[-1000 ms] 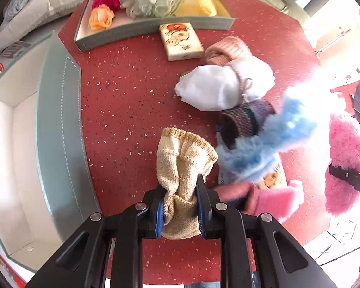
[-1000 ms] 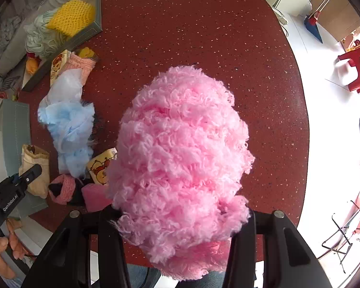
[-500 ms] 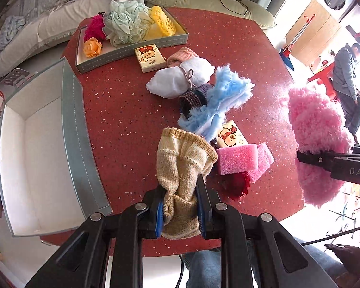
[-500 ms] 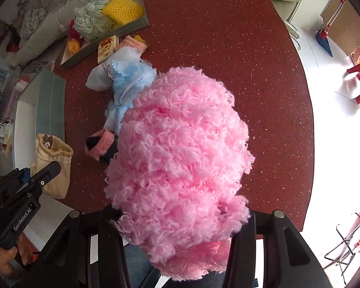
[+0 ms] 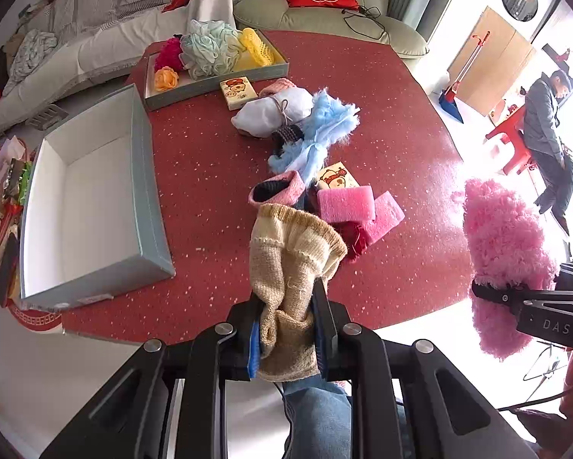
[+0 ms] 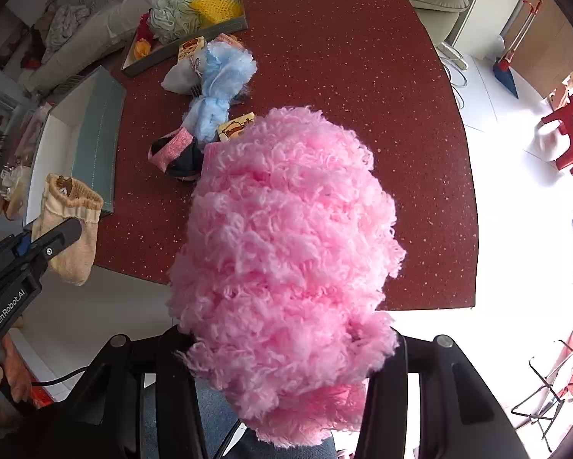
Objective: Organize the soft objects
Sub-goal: 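Carry the beige sock and pink yarn ball with both grippers over the white box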
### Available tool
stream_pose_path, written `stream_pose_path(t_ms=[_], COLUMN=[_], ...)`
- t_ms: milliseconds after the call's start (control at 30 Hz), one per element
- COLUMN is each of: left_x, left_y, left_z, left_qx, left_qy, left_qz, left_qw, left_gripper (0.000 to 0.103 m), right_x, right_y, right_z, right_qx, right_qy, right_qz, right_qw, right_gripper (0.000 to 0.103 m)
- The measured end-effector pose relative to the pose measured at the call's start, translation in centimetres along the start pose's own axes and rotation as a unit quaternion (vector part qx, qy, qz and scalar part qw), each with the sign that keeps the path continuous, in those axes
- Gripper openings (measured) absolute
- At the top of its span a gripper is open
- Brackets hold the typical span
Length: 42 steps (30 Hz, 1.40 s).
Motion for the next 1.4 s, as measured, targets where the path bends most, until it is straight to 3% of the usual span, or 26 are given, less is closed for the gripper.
stream_pose_path(t_ms=[167, 333, 533, 733, 900, 1400], left_x=[1.9, 2.7, 2.5, 0.5, -1.3, -7.1], left_y=[2.0, 1.3, -0.7, -3.1, -4.9, -6.4], left_z=[-2.4, -5.2, -11.0, -18.5, -22.1, -25.6], left_qx=[0.022, 0.039, 0.045, 0.076, 0.090, 0.149], left_qy=[-0.014, -0.012, -0.027, -0.042, -0.043, -0.036], left_qz=[0.000, 0.015, 0.040, 0.043, 0.043, -0.008], left_qw=[0.9997, 0.9990, 0.9978, 0.9953, 0.9941, 0.9882], left_gripper=[0.023, 0.023, 0.023, 0.023, 0.023, 0.023], right_x=[-0.4, -0.2, -2.6, -6.0, -7.9, -12.0], right_y=[1.8, 1.0, -3.4, -7.7, -10.8, -15.7], right_z=[-1.4, -4.3, -9.7, -17.3, -19.9, -26.2], right_qx=[0.004, 0.039, 0.045, 0.091, 0.082, 0.124], right_qy=[-0.011, -0.003, -0.016, -0.023, -0.022, -0.020], right_qz=[-0.004, 0.008, 0.024, 0.021, 0.024, -0.016], right_qw=[1.000, 0.999, 0.999, 0.995, 0.996, 0.992], right_gripper=[0.050, 0.050, 0.050, 0.050, 0.050, 0.050])
Point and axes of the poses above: each gripper's, at about its wrist camera, not at the fingertips, and x roughly against the way its jaws point, z to its right, y to its underside, the point moved 4 cm from there along -x, roughly the way its jaws point, and after that the axes turned 14 degrees about -y, right-handed, at the moved point
